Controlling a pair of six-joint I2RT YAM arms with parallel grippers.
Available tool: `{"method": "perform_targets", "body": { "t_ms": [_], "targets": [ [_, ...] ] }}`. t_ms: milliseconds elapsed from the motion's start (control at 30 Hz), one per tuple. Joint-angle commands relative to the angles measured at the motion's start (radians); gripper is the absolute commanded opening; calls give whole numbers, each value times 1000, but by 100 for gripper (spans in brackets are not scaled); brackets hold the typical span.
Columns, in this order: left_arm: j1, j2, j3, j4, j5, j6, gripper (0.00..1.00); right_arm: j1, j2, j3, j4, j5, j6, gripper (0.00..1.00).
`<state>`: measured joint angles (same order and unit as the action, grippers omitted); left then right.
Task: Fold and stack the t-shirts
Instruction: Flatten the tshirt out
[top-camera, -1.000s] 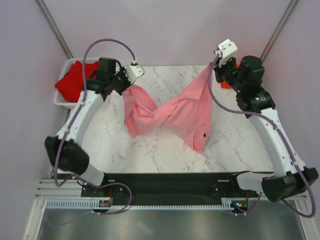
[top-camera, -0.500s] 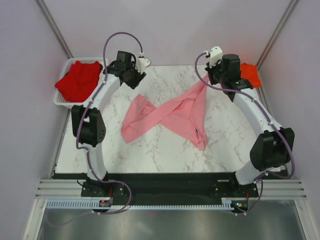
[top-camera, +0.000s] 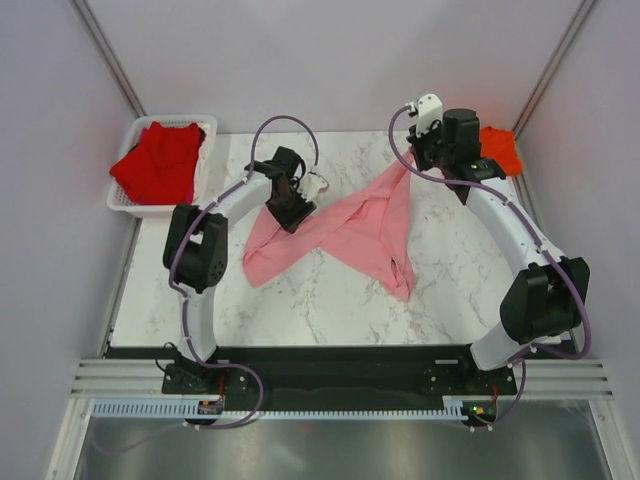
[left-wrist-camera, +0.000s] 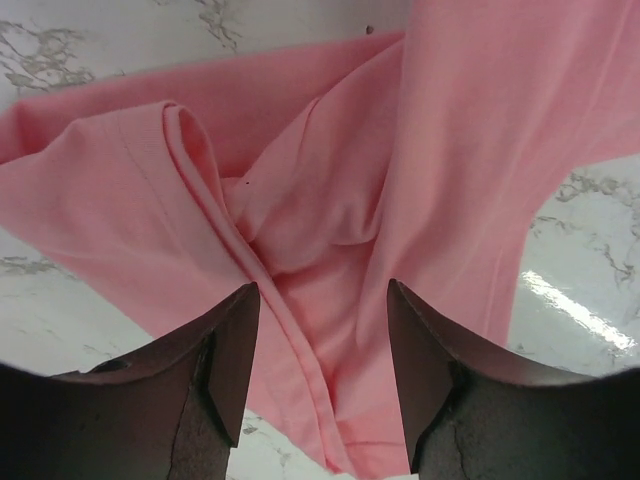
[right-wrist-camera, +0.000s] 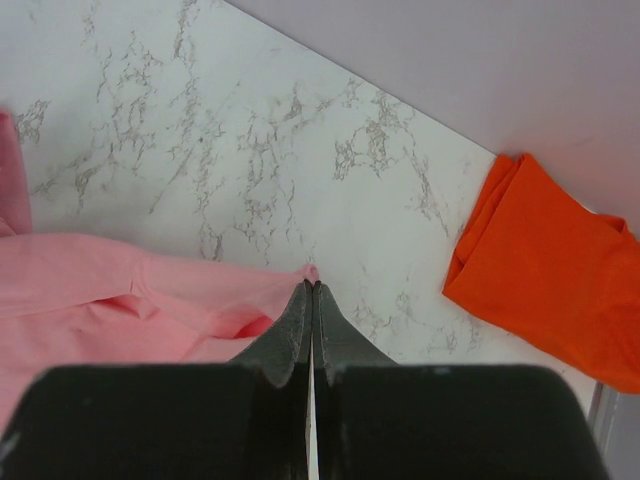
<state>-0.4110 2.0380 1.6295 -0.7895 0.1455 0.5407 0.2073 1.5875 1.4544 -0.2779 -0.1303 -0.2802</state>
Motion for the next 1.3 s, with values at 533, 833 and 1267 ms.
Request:
{"method": "perform_targets", "body": {
  "t_ms": [533, 833, 1267],
  "targets": [
    [12, 154, 182, -1, -135, -80, 17, 0, -26, -15, 16, -35, 21, 0],
    [69, -54, 109, -1, -123, -162, 2, -3, -60, -40, 13, 9, -2, 0],
    [310, -144, -40, 1, -166, -171, 22, -31, -29, -34, 14, -8, 18, 0]
  ]
}}
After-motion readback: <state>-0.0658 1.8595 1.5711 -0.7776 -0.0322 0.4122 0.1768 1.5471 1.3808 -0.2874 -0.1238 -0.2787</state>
